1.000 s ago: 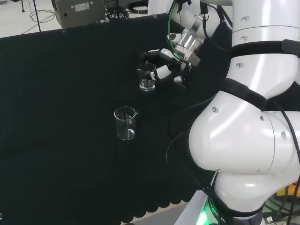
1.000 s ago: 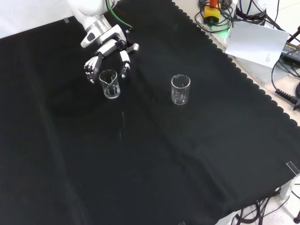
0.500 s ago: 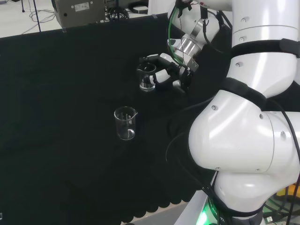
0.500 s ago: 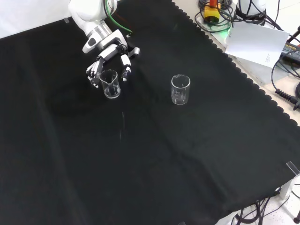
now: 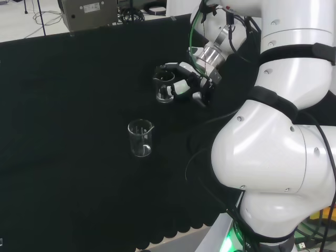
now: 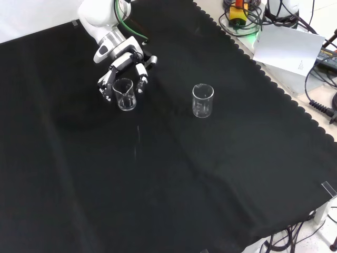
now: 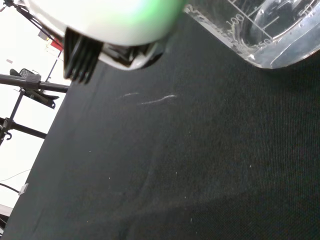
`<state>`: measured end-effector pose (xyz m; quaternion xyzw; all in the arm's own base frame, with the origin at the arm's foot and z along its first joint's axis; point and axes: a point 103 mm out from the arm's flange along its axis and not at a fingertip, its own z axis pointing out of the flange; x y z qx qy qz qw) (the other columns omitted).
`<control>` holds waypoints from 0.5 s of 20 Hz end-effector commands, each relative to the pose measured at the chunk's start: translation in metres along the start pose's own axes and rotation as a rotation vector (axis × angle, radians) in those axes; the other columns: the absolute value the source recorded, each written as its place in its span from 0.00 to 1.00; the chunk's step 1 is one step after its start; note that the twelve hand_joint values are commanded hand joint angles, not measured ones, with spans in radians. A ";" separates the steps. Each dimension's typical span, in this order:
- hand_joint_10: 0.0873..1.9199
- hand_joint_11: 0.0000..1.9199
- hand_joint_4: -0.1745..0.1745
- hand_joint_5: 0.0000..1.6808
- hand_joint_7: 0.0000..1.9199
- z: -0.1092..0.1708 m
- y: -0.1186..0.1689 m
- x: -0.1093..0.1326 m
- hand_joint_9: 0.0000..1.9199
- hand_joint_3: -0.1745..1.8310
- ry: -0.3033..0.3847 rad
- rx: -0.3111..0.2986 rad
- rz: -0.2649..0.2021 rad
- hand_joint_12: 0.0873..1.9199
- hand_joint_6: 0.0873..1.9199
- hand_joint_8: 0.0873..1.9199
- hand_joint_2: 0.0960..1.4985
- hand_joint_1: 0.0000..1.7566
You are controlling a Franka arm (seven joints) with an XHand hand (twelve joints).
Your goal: Pick up the beaker on the right.
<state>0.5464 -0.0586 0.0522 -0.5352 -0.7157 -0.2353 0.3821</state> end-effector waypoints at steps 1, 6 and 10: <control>0.26 0.02 0.44 0.24 0.19 0.004 0.002 -0.002 0.27 0.49 0.012 -0.008 0.010 0.70 0.17 0.34 0.23 0.59; 0.26 0.02 0.44 0.22 0.18 0.007 0.004 -0.006 0.27 0.48 0.033 -0.024 0.020 0.69 0.19 0.34 0.24 0.59; 0.27 0.03 0.45 0.22 0.19 0.008 0.006 -0.007 0.27 0.47 0.050 -0.038 0.026 0.70 0.20 0.35 0.25 0.59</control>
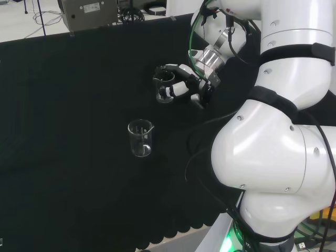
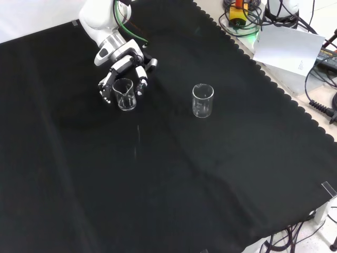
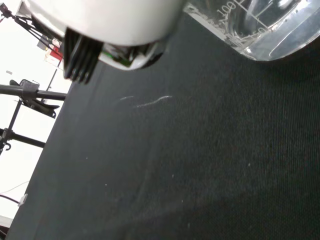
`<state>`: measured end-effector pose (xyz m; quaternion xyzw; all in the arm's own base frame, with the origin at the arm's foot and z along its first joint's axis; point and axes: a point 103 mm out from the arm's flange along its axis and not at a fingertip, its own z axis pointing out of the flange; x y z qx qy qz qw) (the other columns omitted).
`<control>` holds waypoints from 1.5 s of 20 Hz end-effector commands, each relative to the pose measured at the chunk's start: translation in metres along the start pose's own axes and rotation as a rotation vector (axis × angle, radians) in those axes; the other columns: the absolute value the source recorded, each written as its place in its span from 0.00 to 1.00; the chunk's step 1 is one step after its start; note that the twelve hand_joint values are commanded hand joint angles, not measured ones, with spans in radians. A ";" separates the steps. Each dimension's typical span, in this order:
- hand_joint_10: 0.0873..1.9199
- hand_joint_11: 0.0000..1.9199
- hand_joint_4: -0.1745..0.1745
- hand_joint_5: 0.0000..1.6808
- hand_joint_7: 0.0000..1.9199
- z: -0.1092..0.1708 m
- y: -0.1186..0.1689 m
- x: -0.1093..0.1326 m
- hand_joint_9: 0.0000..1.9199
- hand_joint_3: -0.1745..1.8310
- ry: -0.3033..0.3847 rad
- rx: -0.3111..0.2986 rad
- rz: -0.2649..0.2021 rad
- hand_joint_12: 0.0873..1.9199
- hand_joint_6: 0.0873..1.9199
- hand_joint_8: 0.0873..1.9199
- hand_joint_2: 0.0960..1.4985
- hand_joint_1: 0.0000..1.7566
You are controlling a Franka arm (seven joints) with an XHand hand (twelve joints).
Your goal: Pick up the beaker on the right.
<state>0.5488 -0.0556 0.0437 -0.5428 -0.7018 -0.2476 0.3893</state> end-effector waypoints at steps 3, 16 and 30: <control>0.27 0.04 0.46 0.24 0.20 0.002 0.003 -0.003 0.28 0.45 0.029 -0.022 0.005 0.69 0.22 0.35 0.26 0.58; 0.15 0.54 0.43 0.74 0.57 -0.004 0.006 -0.003 0.62 0.26 -0.004 -0.177 0.059 0.46 0.26 0.26 0.52 0.68; 0.00 0.73 0.00 0.87 0.80 -0.072 -0.015 0.060 0.87 0.20 -0.101 -0.245 -0.095 0.32 0.03 0.00 0.53 0.75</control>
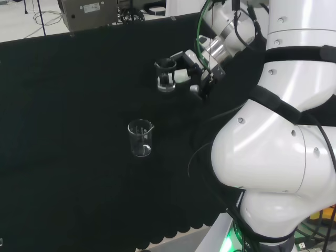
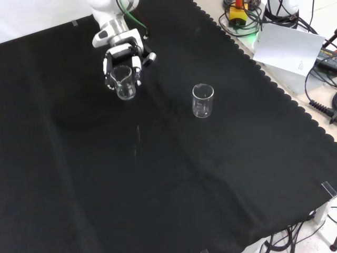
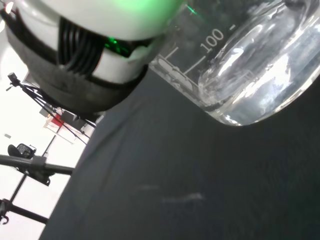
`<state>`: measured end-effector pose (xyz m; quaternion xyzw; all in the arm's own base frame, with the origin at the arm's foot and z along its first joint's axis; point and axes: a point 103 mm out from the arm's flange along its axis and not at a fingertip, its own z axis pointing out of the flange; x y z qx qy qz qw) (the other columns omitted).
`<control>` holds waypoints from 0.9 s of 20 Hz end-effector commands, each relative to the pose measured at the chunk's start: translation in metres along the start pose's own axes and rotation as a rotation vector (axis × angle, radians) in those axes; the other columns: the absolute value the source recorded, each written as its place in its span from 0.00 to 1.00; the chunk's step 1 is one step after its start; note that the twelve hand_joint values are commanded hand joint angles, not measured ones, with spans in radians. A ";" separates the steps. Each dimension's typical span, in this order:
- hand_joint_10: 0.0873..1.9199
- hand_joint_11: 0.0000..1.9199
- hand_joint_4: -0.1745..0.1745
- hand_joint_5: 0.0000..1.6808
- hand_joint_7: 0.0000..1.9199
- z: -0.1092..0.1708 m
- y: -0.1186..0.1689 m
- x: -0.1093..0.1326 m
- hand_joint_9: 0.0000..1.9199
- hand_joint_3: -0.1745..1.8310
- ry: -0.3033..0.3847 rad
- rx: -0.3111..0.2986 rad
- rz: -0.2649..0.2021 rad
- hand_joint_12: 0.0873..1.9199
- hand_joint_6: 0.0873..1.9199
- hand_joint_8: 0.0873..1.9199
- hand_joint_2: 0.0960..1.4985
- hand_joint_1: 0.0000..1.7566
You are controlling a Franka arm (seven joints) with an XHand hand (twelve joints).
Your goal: Pick up the beaker on the right.
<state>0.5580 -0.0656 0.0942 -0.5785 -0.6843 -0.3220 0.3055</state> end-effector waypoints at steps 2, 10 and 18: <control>0.00 0.73 0.00 0.87 0.81 -0.045 -0.014 0.029 0.88 0.22 -0.068 0.015 -0.077 0.31 0.03 0.00 0.51 0.75; 0.00 0.75 0.00 0.85 0.81 -0.068 -0.046 0.044 0.92 0.31 -0.194 0.133 -0.056 0.27 0.10 0.00 0.44 0.75; 0.00 0.76 0.00 0.85 0.81 -0.076 -0.080 0.075 0.93 0.32 -0.261 0.242 -0.070 0.27 0.11 0.00 0.44 0.75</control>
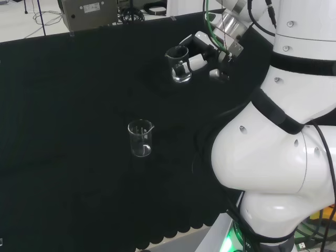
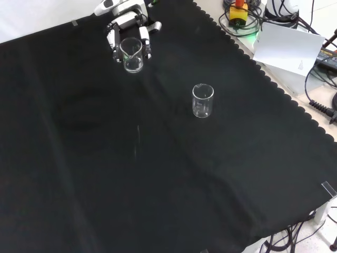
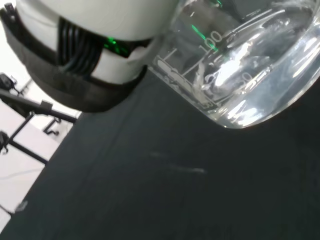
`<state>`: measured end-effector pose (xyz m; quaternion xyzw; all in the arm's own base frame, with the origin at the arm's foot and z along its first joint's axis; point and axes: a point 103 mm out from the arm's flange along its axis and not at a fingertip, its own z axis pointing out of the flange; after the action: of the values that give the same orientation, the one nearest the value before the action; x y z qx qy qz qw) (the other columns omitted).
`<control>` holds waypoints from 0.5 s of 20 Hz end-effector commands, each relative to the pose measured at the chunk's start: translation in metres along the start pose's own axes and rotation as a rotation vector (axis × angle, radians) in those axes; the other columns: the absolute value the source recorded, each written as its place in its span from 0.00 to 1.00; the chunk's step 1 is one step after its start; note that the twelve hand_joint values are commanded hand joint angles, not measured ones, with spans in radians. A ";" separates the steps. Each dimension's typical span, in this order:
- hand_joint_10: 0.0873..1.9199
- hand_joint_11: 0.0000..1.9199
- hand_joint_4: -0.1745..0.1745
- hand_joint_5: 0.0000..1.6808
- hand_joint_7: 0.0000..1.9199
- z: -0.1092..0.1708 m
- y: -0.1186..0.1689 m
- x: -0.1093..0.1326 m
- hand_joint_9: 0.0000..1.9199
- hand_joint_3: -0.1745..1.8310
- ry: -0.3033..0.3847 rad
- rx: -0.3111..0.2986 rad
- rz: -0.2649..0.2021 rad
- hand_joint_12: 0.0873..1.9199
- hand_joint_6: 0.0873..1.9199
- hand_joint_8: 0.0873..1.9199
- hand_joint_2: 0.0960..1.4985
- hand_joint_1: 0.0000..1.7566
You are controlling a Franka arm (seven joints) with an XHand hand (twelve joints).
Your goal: Pick up the beaker on the right.
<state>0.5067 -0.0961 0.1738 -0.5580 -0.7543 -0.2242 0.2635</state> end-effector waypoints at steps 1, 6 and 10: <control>0.00 0.76 0.00 0.84 0.80 -0.006 -0.036 0.028 0.93 0.33 -0.060 0.108 -0.002 0.27 0.12 0.03 0.43 0.75; 0.00 0.75 0.00 0.79 0.73 -0.002 -0.058 0.044 0.93 0.39 -0.048 0.131 0.000 0.29 0.23 0.21 0.40 0.75; 0.00 0.74 0.00 0.79 0.72 0.001 -0.071 0.058 0.93 0.40 -0.053 0.164 -0.016 0.30 0.25 0.23 0.39 0.75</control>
<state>0.4501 -0.0826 0.1998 -0.5455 -0.7724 -0.1707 0.2769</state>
